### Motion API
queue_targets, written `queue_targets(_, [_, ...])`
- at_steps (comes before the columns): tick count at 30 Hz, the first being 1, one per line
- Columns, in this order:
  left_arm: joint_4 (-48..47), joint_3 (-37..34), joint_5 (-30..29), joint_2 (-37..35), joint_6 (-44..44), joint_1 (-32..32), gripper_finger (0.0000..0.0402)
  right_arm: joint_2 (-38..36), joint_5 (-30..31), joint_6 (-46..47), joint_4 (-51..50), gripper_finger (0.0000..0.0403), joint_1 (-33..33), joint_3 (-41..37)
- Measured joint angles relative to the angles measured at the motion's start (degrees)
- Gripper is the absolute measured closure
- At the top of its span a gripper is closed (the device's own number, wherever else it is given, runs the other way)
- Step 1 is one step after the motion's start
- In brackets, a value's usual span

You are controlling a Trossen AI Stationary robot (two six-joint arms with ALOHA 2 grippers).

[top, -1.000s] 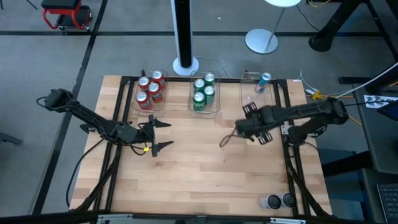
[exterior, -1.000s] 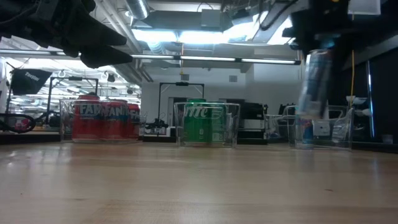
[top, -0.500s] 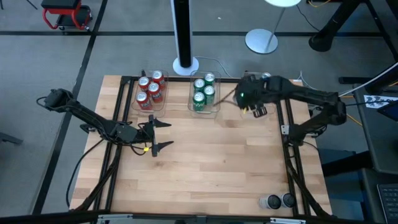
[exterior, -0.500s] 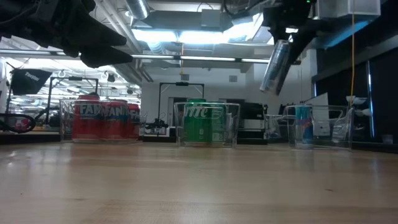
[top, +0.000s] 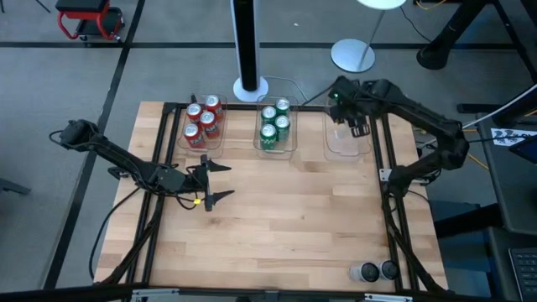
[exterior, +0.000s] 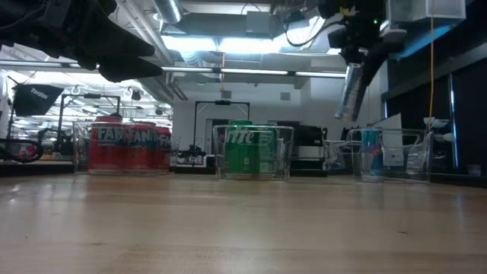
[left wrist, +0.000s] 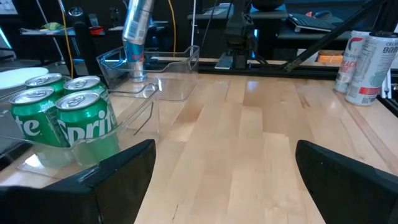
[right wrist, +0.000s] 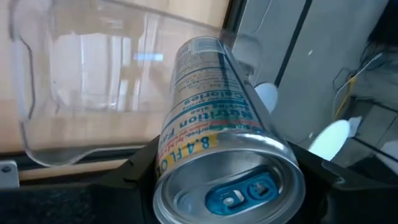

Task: Sort soda cans
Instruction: Put the blue soda can into the right transparent bin

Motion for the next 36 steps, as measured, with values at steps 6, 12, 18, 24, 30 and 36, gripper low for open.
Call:
queue_targets(6, [0.22, 0.00, -0.01, 0.00, 1.57, 1.15, 0.0027, 1.33, -2.49, -4.63, 2.10, 0.0177, -7.02, -1.13])
queue_targets(12, [0.22, 0.00, -0.02, 0.00, 2.42, 4.07, 0.0027, 5.05, -6.44, -9.85, 7.59, 0.0177, -12.76, -1.18])
queue_targets(18, [0.20, 0.00, -0.02, 0.00, 4.46, 7.04, 0.0027, 11.00, -8.04, -14.10, 8.64, 0.0177, -17.65, -1.20])
queue_targets(24, [-0.23, 0.00, -0.02, 0.00, 4.44, 9.32, 0.0027, 15.86, -10.46, -16.29, 9.69, 0.0177, -21.07, -1.20])
queue_targets(30, [-0.57, 0.00, 0.00, -0.02, 3.35, 9.67, 0.0027, 18.72, -12.11, -17.24, 10.75, 0.0177, -22.25, -1.20])
queue_targets(36, [-0.47, 0.00, 0.00, -0.02, 4.03, 9.66, 0.0027, 19.81, -12.58, -17.93, 12.43, 0.0170, -22.14, -1.20])
